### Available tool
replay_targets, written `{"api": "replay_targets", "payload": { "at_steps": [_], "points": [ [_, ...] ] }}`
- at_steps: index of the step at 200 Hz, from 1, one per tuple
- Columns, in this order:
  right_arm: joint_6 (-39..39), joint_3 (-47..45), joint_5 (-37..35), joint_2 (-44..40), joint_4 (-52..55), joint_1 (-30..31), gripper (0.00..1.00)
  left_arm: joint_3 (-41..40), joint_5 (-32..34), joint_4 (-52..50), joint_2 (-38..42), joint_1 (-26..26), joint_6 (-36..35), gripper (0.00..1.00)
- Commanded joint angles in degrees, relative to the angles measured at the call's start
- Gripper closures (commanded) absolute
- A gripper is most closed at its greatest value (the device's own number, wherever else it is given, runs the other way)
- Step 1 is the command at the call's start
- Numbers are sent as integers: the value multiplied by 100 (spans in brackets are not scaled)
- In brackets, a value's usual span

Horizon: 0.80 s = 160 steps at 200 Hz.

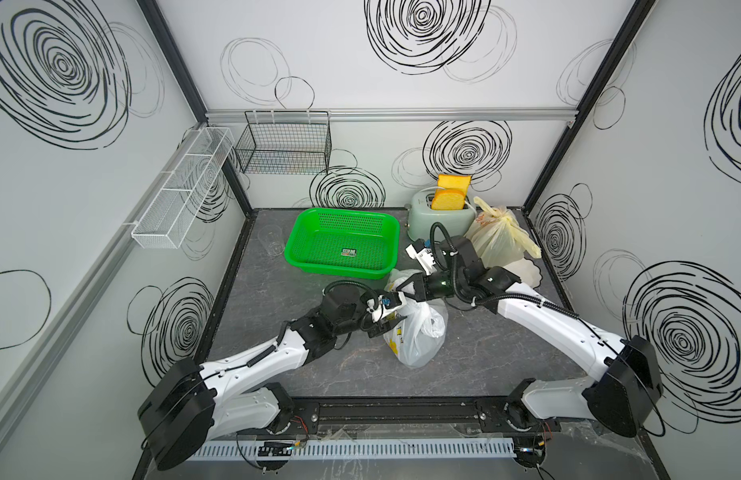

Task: Place the pineapple into a plastic bag & tie a knot
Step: Cross the plastic bag at the center of the board.

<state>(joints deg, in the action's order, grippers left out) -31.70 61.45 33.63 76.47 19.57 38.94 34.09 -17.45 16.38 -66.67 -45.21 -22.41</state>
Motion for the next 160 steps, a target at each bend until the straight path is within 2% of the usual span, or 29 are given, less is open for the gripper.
{"api": "replay_targets", "payload": {
  "at_steps": [1,39,103,160],
  "points": [
    [-63,-42,413,-251,-764,93,100,4,423,-82,-46,-122,-38,58],
    [-505,-451,608,-546,-1254,112,98,-250,364,127,42,-184,457,100],
    [-1188,-1143,859,-979,-2068,132,75,-910,409,1115,293,-279,1423,100],
    [-1112,-1324,1036,-819,-2038,173,82,-970,381,1387,374,-246,1577,100]
  ]
}}
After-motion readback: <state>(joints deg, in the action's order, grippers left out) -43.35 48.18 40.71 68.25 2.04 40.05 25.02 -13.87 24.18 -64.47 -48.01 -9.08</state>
